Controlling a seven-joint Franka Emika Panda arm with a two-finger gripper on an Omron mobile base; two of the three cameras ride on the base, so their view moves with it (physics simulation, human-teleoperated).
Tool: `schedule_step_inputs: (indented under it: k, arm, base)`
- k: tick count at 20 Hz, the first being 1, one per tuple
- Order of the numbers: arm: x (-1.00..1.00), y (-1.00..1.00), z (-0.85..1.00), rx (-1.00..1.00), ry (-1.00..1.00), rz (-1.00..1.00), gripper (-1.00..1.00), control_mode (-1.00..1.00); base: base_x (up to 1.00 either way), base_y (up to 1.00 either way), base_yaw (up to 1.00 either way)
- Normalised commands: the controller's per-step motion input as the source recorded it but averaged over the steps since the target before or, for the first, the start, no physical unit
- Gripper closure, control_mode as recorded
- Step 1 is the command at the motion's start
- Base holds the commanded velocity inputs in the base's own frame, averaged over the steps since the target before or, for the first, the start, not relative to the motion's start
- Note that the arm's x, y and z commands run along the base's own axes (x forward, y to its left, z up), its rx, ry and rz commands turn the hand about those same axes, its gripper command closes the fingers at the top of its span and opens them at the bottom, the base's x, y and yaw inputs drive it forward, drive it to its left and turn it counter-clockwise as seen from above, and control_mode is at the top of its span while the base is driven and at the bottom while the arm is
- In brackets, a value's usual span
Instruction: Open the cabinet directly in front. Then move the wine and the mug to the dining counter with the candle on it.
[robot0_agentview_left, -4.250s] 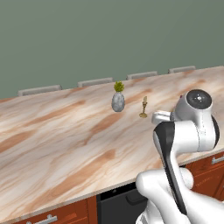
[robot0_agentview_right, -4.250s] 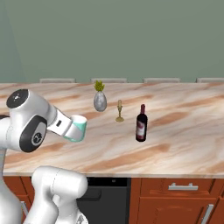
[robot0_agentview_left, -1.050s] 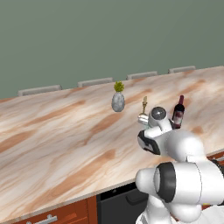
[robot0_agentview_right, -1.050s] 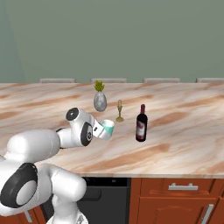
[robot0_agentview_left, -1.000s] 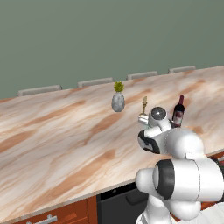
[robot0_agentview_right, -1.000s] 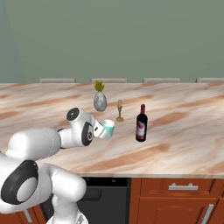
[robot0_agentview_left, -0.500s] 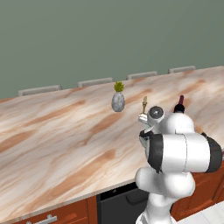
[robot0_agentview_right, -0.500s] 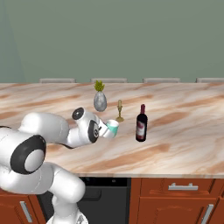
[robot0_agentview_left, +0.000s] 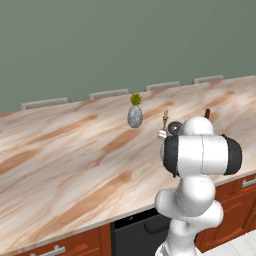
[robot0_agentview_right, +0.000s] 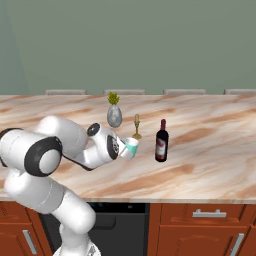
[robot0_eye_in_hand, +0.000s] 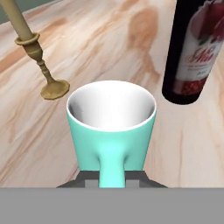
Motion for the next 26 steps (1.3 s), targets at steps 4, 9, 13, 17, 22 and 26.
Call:
schedule_step_inputs:
  k: [4,9,13,17,22,26]
  arm:
    - [0.23,-0.04,-0.20,0.00,0.00,-0.03,1.00,-1.00]
    - [0.21,-0.01,-0.22,0.00,0.00,-0.03,1.00,-1.00]
    - [0.18,0.00,-0.28,0.00,0.00,-0.03,1.00,-1.00]
    - [0.17,0.00,-0.32,0.00,0.00,-0.03,1.00,-1.00]
    - [0.17,0.00,-0.31,0.00,0.00,-0.04,1.00,-1.00]
    - [0.13,0.00,-0.29,0.00,0.00,-0.03,-1.00,-1.00]
  base:
    - [0.00,0.00,0.00]
    - [0.00,0.00,0.00]
    - [0.00,0.00,0.00]
    - [0.00,0.00,0.00]
    - [0.00,0.00,0.00]
    - [0.00,0.00,0.00]
